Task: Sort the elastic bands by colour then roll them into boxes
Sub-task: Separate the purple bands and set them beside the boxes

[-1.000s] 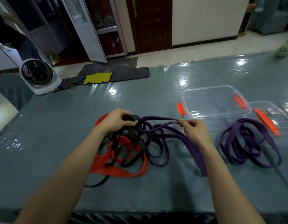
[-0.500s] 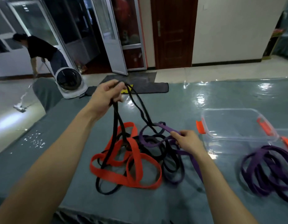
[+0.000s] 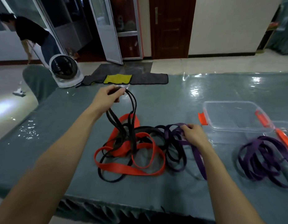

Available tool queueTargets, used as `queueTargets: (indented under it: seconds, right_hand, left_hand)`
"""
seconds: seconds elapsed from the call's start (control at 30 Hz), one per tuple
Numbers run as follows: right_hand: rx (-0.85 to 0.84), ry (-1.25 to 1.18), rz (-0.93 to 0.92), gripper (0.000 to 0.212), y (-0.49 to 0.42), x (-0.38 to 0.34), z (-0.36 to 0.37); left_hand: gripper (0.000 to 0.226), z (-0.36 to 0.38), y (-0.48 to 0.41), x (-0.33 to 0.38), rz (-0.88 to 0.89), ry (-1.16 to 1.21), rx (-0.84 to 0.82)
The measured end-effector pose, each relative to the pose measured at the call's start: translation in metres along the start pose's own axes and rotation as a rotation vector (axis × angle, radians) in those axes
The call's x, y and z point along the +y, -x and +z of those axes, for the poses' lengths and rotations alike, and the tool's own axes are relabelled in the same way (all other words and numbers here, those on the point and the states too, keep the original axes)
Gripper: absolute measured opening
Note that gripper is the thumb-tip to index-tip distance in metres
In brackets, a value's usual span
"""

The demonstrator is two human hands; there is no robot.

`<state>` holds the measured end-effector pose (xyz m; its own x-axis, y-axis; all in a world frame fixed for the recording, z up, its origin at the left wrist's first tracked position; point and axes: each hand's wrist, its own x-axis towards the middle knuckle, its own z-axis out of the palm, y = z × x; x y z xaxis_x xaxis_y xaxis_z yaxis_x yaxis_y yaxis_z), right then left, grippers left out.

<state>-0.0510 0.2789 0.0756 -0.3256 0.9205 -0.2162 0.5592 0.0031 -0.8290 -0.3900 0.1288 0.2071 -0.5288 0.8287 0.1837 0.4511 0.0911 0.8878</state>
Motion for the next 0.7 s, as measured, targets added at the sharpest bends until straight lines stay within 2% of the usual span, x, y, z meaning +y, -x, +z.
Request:
queueTargets:
  seconds: [0.03,0.07,0.1,0.13,0.17,0.2,0.3,0.37,0.4,0.47,0.5,0.57,0.6,0.63,0.7]
  right_hand:
    - [-0.024,0.015,-0.013,0.041,0.003,-0.011,-0.006]
    - [-0.052,0.043,-0.031,0.042,0.006,-0.023,-0.016]
    - [-0.089,0.077,-0.048,0.040,0.009,-0.036,-0.027]
    - [-0.134,0.108,-0.066,0.037,0.014,-0.051,-0.041]
    - [-0.172,0.139,-0.088,0.034,0.018,-0.066,-0.055]
    - [-0.192,0.178,-0.117,0.030,0.022,-0.083,-0.071]
    - [-0.213,0.270,-0.204,0.019,0.037,-0.138,-0.111]
    - [-0.252,0.267,-0.240,0.018,0.045,-0.171,-0.131]
    - [-0.255,0.262,-0.254,0.022,0.047,-0.185,-0.142]
    - [-0.212,0.188,-0.298,0.030,0.047,-0.202,-0.162]
    - [-0.195,0.094,-0.324,0.038,0.046,-0.207,-0.170]
    - [-0.192,-0.014,-0.360,0.060,0.044,-0.202,-0.168]
    - [-0.191,0.065,-0.358,0.064,0.042,-0.190,-0.154]
    - [-0.206,0.183,-0.325,0.059,0.042,-0.173,-0.133]
    - [-0.206,0.307,-0.250,0.035,0.037,-0.143,-0.095]
  left_hand:
    - [0.032,0.003,0.000,-0.006,-0.060,-0.195,-0.031]
    - [0.041,0.008,0.002,-0.011,-0.131,-0.496,-0.105]
    - [0.060,0.014,0.005,-0.013,-0.184,-0.805,-0.217]
    - [0.084,0.024,0.010,-0.013,-0.174,-0.979,-0.324]
    - [0.105,0.037,0.014,-0.009,-0.108,-0.987,-0.409]
    - [0.117,0.052,0.018,-0.001,-0.021,-0.877,-0.475]
    - [0.127,0.107,0.023,0.042,0.172,-0.449,-0.584]
    - [0.112,0.137,0.018,0.081,0.259,-0.302,-0.636]
    - [0.090,0.146,0.011,0.101,0.312,-0.245,-0.657]
    - [0.029,0.151,-0.003,0.138,0.436,-0.168,-0.632]
    - [0.010,0.147,-0.012,0.153,0.459,-0.126,-0.596]
    - [0.009,0.130,-0.025,0.180,0.472,-0.087,-0.494]
    - [0.011,0.118,-0.029,0.190,0.490,-0.094,-0.448]
    - [0.014,0.106,-0.032,0.197,0.503,-0.101,-0.408]
    - [0.019,0.082,-0.037,0.198,0.497,-0.137,-0.327]
